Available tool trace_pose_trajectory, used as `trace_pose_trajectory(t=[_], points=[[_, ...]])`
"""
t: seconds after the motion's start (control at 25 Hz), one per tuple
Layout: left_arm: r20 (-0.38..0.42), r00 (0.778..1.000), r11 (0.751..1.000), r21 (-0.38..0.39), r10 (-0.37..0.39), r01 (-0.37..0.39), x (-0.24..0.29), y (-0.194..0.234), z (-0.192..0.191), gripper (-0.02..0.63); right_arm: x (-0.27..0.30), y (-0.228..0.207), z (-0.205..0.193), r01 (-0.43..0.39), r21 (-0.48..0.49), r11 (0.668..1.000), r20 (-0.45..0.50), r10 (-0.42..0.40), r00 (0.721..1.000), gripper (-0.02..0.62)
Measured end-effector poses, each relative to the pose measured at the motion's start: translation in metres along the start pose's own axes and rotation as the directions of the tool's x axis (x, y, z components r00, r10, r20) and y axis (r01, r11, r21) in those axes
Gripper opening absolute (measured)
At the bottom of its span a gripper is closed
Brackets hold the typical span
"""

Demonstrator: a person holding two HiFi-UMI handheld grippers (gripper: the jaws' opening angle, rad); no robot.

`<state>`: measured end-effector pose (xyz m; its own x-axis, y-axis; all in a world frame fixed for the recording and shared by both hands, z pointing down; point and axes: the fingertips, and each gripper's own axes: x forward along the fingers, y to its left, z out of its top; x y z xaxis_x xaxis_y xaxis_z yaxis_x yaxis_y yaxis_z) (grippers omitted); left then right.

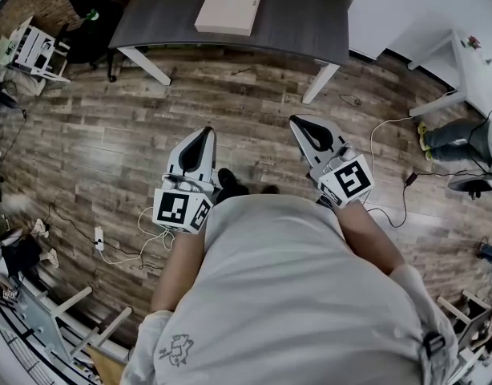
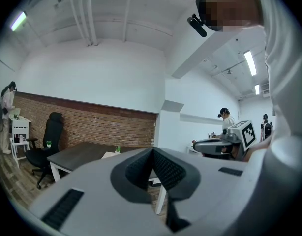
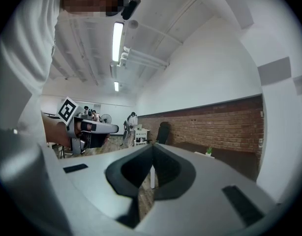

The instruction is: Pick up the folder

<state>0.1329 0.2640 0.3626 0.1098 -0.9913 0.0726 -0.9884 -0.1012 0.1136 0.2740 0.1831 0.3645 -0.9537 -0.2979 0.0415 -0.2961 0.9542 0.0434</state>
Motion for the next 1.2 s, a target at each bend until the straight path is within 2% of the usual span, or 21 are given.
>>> trace_pose_trajectory(t=[0.16, 0.2, 0.44, 0.64, 0.96, 1.2], points=[[0.013, 1.000, 1.000, -0.008, 0.001, -0.001, 0.000, 0.013, 0.001, 0.014, 0.013, 0.003, 0.000, 0.007, -0.009, 1.000, 0.000, -0.007, 1.000, 0.008], [0.012, 1.000, 1.000, -0.008, 0.001, -0.001, -0.001, 0.018, 0.000, 0.029, 0.017, 0.003, -0.001, 0.012, -0.009, 1.000, -0.002, -0.012, 1.000, 0.031], [0.001, 1.000, 1.000, -0.015, -0.021, 0.021, 0.002, 0.050, -0.005, 0.170, 0.053, 0.003, -0.004, 0.041, 0.006, 0.999, -0.026, -0.041, 0.999, 0.167], [0.000, 0.999, 0.998, -0.057, -0.036, 0.036, 0.002, 0.092, -0.002, 0.248, 0.094, 0.013, -0.003, 0.029, 0.017, 0.999, -0.030, -0.029, 0.999, 0.210], [-0.005, 0.999, 0.998, -0.050, -0.042, 0.041, -0.006, 0.162, 0.010, 0.267, 0.158, 0.032, 0.005, 0.041, 0.016, 0.999, -0.037, -0.041, 0.998, 0.222], [-0.003, 0.997, 0.996, -0.057, -0.072, 0.072, -0.013, 0.197, 0.015, 0.268, 0.190, 0.048, 0.007, 0.066, 0.012, 0.998, -0.042, -0.065, 0.997, 0.227]])
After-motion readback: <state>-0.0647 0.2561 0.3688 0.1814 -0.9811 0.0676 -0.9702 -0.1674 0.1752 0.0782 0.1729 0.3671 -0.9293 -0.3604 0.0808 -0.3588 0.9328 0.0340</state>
